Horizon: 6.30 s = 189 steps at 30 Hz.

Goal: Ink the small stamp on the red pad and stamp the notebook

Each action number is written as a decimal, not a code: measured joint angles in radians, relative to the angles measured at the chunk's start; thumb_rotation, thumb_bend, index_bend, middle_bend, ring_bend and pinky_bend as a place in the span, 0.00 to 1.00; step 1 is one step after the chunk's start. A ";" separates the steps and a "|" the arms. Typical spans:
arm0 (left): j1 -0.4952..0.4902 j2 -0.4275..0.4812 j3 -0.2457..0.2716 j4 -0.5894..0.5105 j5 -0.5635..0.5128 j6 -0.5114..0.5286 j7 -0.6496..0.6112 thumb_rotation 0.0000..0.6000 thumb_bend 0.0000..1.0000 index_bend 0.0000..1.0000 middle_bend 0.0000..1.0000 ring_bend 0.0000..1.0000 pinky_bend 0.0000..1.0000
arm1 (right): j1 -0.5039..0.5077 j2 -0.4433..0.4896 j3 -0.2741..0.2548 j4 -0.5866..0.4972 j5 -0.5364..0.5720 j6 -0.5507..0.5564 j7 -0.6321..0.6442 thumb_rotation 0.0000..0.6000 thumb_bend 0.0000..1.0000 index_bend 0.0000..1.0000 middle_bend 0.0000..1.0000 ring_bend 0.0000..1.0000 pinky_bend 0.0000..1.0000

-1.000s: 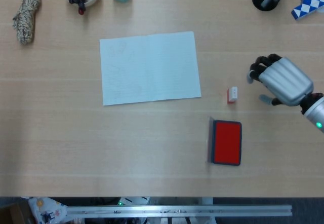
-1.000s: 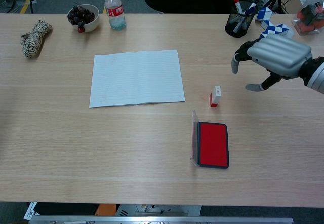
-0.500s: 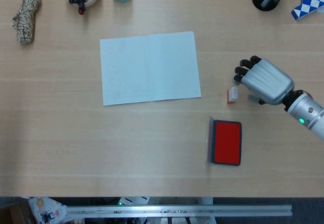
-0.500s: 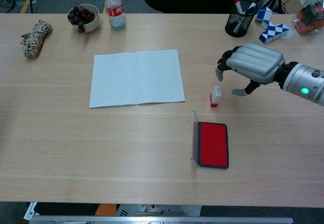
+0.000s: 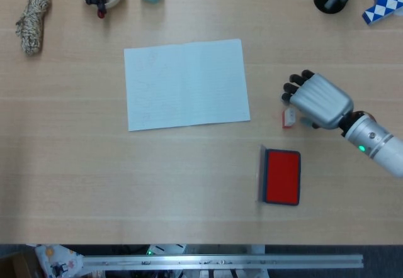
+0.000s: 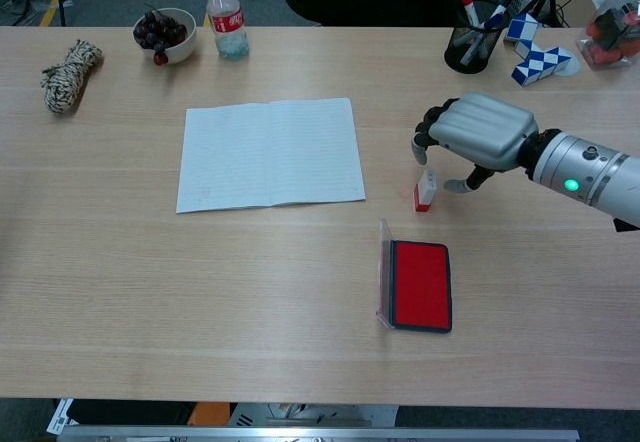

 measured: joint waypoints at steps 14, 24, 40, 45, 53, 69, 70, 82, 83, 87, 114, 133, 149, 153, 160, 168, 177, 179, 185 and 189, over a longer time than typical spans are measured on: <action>0.000 0.002 0.000 0.009 -0.006 -0.010 -0.009 1.00 0.19 0.18 0.14 0.21 0.17 | 0.016 -0.046 0.003 0.013 0.049 -0.012 -0.044 1.00 0.20 0.45 0.39 0.26 0.33; 0.001 0.008 -0.002 0.015 -0.014 -0.016 -0.025 1.00 0.19 0.18 0.14 0.21 0.17 | 0.028 -0.065 0.008 -0.014 0.077 -0.018 -0.084 1.00 0.20 0.45 0.39 0.26 0.33; 0.005 0.011 0.004 0.015 -0.009 -0.017 -0.028 1.00 0.19 0.18 0.13 0.21 0.17 | 0.028 -0.043 -0.014 -0.025 0.101 -0.029 -0.096 1.00 0.23 0.49 0.39 0.26 0.33; 0.005 0.009 0.003 0.015 -0.010 -0.018 -0.026 1.00 0.19 0.18 0.13 0.21 0.17 | 0.031 -0.049 -0.018 -0.017 0.103 -0.033 -0.092 1.00 0.24 0.49 0.39 0.26 0.33; 0.005 0.007 0.001 0.020 -0.012 -0.019 -0.027 1.00 0.19 0.18 0.13 0.21 0.17 | 0.037 -0.058 -0.026 -0.008 0.103 -0.039 -0.092 1.00 0.25 0.52 0.39 0.26 0.33; 0.003 0.005 0.000 0.021 -0.017 -0.026 -0.024 1.00 0.19 0.17 0.13 0.21 0.17 | 0.044 -0.064 -0.026 0.007 0.115 -0.042 -0.084 1.00 0.29 0.56 0.40 0.27 0.33; 0.003 0.006 -0.001 0.020 -0.018 -0.026 -0.024 1.00 0.19 0.17 0.13 0.21 0.17 | 0.044 -0.066 -0.027 0.009 0.115 -0.043 -0.085 1.00 0.29 0.57 0.41 0.27 0.33; 0.005 0.011 -0.002 0.013 -0.021 -0.023 -0.024 1.00 0.19 0.17 0.13 0.21 0.17 | 0.043 -0.025 -0.031 -0.054 0.114 -0.034 -0.059 1.00 0.30 0.63 0.44 0.30 0.33; 0.006 0.013 -0.002 0.010 -0.021 -0.023 -0.023 1.00 0.19 0.17 0.13 0.21 0.17 | 0.043 -0.012 -0.032 -0.073 0.113 -0.034 -0.052 1.00 0.30 0.63 0.44 0.30 0.33; 0.006 0.015 -0.001 0.003 -0.017 -0.021 -0.019 1.00 0.19 0.17 0.13 0.21 0.17 | 0.042 0.063 -0.039 -0.172 0.111 -0.034 -0.022 1.00 0.30 0.63 0.45 0.31 0.33; 0.014 0.018 0.013 -0.011 0.000 -0.014 -0.019 1.00 0.19 0.17 0.13 0.21 0.17 | 0.076 0.248 -0.095 -0.490 0.143 -0.182 -0.143 1.00 0.32 0.70 0.55 0.43 0.40; 0.017 0.009 0.015 0.014 -0.012 -0.027 -0.039 1.00 0.19 0.16 0.13 0.21 0.17 | 0.128 0.180 -0.094 -0.493 0.301 -0.260 -0.393 1.00 0.32 0.72 0.56 0.44 0.40; 0.018 0.007 0.014 0.021 -0.016 -0.031 -0.042 1.00 0.19 0.15 0.12 0.21 0.17 | 0.141 0.148 -0.122 -0.482 0.337 -0.239 -0.474 1.00 0.32 0.74 0.58 0.45 0.40; 0.018 0.006 0.015 0.022 -0.016 -0.032 -0.043 1.00 0.19 0.15 0.12 0.21 0.17 | 0.141 0.142 -0.128 -0.478 0.339 -0.236 -0.475 1.00 0.32 0.74 0.58 0.45 0.40; 0.019 0.006 0.015 0.023 -0.017 -0.033 -0.044 1.00 0.19 0.15 0.12 0.21 0.17 | 0.142 0.134 -0.138 -0.467 0.344 -0.232 -0.476 1.00 0.32 0.74 0.58 0.45 0.40; 0.018 0.005 0.014 0.023 -0.018 -0.033 -0.044 1.00 0.19 0.14 0.12 0.21 0.17 | 0.141 0.131 -0.145 -0.459 0.347 -0.225 -0.471 1.00 0.33 0.74 0.58 0.45 0.40; 0.018 0.005 0.014 0.021 -0.017 -0.033 -0.042 1.00 0.19 0.14 0.12 0.21 0.17 | 0.134 0.129 -0.150 -0.449 0.339 -0.213 -0.449 1.00 0.32 0.75 0.58 0.45 0.40; 0.019 0.006 0.013 0.020 -0.017 -0.031 -0.042 1.00 0.19 0.14 0.12 0.21 0.17 | 0.131 0.133 -0.147 -0.456 0.330 -0.204 -0.433 1.00 0.32 0.75 0.58 0.45 0.40; 0.021 0.012 0.012 0.014 -0.016 -0.026 -0.044 1.00 0.19 0.14 0.12 0.21 0.17 | 0.126 0.180 -0.125 -0.502 0.305 -0.168 -0.372 1.00 0.32 0.75 0.59 0.45 0.40; 0.021 0.014 0.012 0.011 -0.013 -0.026 -0.044 1.00 0.19 0.14 0.12 0.21 0.17 | 0.128 0.237 -0.086 -0.533 0.307 -0.144 -0.321 1.00 0.32 0.75 0.59 0.46 0.40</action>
